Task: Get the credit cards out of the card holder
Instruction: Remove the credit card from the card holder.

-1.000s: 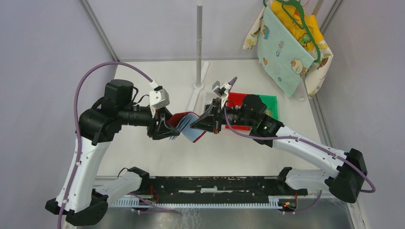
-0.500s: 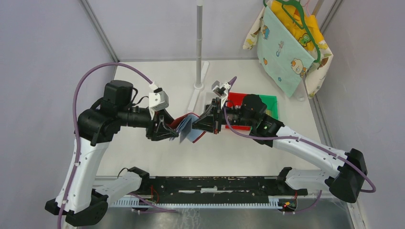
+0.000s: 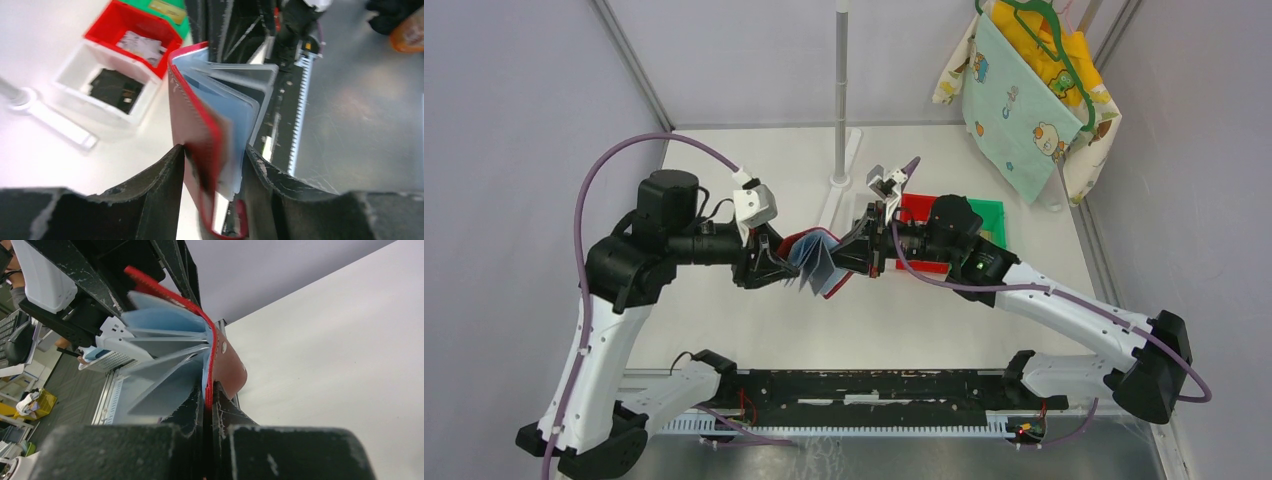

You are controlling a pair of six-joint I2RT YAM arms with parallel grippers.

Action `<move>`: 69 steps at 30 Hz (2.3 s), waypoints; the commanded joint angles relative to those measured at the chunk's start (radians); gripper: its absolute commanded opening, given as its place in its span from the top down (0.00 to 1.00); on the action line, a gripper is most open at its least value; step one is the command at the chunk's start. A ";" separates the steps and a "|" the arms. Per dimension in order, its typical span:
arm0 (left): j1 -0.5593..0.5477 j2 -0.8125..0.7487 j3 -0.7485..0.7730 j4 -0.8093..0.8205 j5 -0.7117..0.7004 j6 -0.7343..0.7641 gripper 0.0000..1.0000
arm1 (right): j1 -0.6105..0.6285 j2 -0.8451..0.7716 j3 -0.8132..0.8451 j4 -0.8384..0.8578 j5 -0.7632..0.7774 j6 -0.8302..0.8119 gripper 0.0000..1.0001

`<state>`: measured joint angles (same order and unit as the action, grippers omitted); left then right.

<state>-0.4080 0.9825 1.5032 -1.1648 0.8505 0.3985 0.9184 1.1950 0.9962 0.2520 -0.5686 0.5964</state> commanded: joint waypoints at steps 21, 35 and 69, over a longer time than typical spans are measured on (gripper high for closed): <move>0.001 -0.058 -0.029 0.099 0.079 -0.071 0.43 | 0.021 -0.046 0.010 0.209 -0.095 0.054 1.00; 0.001 -0.048 0.037 0.006 0.114 0.004 0.59 | 0.020 -0.078 0.012 0.178 -0.111 -0.023 0.99; 0.001 -0.012 0.069 -0.149 0.091 0.158 0.98 | 0.047 0.040 0.318 -0.204 -0.140 -0.370 0.21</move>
<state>-0.4015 0.9710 1.5326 -1.2972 0.8951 0.4911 0.9310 1.1995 1.2930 -0.0044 -0.6415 0.2493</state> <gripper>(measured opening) 0.174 0.832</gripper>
